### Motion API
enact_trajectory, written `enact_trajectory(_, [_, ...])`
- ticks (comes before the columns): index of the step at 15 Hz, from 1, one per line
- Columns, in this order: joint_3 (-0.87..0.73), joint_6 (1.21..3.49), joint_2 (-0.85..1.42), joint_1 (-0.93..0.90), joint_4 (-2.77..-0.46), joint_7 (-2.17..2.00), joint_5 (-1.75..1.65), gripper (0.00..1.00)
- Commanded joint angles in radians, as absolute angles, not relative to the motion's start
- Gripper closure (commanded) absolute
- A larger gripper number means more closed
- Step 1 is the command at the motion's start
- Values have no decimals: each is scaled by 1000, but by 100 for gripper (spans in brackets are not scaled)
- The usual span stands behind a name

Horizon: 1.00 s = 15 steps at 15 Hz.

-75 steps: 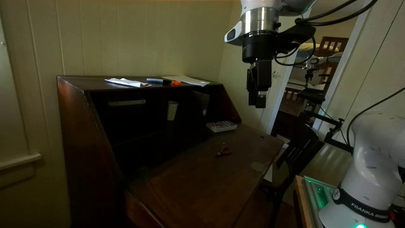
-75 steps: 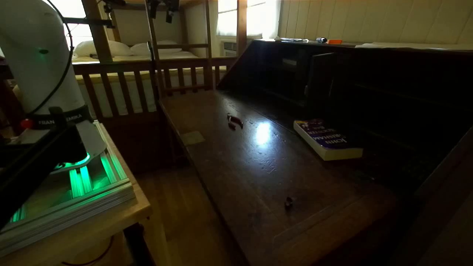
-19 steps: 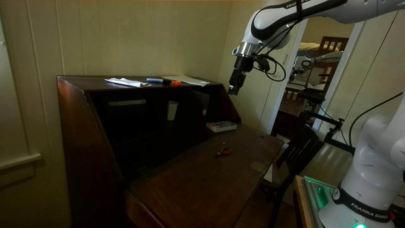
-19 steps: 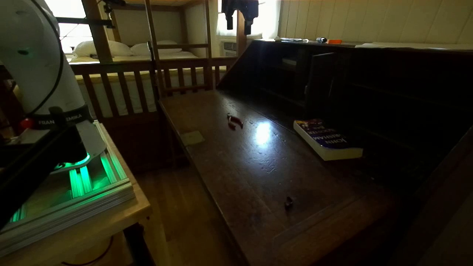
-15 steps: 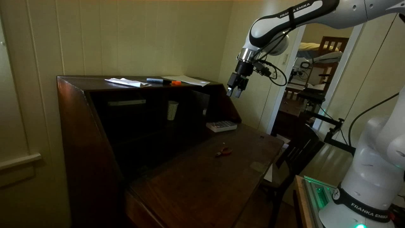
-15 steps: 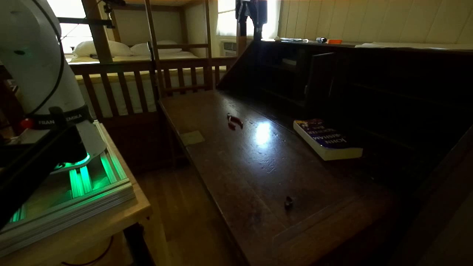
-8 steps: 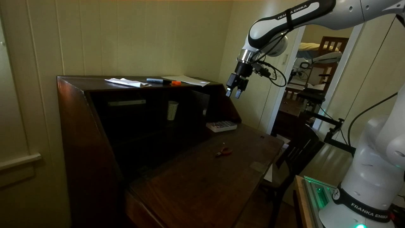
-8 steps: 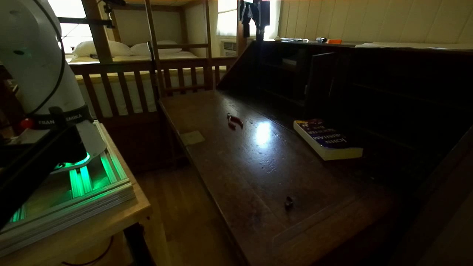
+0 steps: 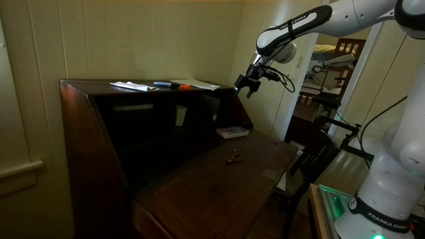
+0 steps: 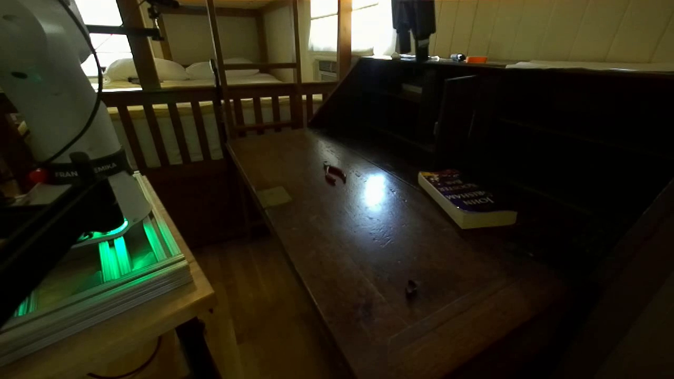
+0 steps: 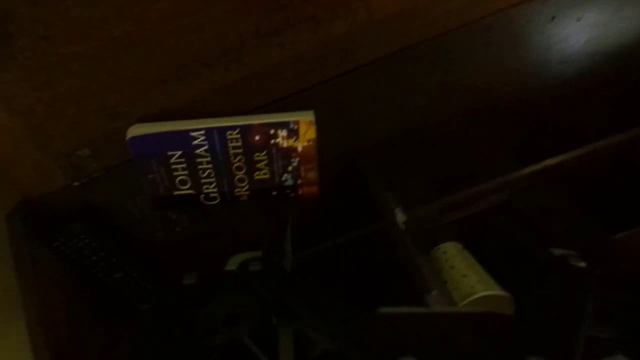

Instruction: Move the book forward

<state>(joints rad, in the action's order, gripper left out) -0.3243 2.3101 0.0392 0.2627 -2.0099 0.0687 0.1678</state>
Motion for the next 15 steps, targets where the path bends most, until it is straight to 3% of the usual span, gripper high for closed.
enact_trajectory(1, [-342,2327,209,326,-1839,-13,250,0])
enact_trajectory(9, [-340,2394,491,419,-1644,-249,268,0])
enact_trajectory(15, [-360,2357,660,388,-1492,-474,219,0])
